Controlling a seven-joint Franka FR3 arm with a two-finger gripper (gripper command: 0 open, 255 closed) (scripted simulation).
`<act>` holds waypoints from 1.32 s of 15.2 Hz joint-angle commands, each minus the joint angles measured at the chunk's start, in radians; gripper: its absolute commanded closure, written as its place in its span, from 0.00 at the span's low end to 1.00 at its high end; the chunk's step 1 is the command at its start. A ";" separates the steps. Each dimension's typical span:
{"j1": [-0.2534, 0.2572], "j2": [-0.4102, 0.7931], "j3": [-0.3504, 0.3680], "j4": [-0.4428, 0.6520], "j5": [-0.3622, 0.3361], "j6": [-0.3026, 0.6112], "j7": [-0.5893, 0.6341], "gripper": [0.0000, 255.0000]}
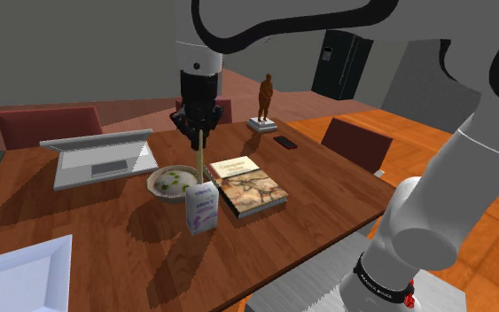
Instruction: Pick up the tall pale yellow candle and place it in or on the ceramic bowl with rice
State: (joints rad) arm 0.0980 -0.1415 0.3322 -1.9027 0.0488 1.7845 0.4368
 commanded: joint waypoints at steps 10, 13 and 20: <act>-0.027 0.426 -0.039 0.576 -0.128 -0.169 -0.062 1.00; -0.006 0.598 -0.052 0.848 -0.169 -0.273 -0.082 1.00; -0.023 0.557 -0.054 0.689 -0.158 -0.154 -0.082 1.00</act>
State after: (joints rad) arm 0.0772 0.4221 0.2784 -1.1895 -0.1102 1.6121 0.3545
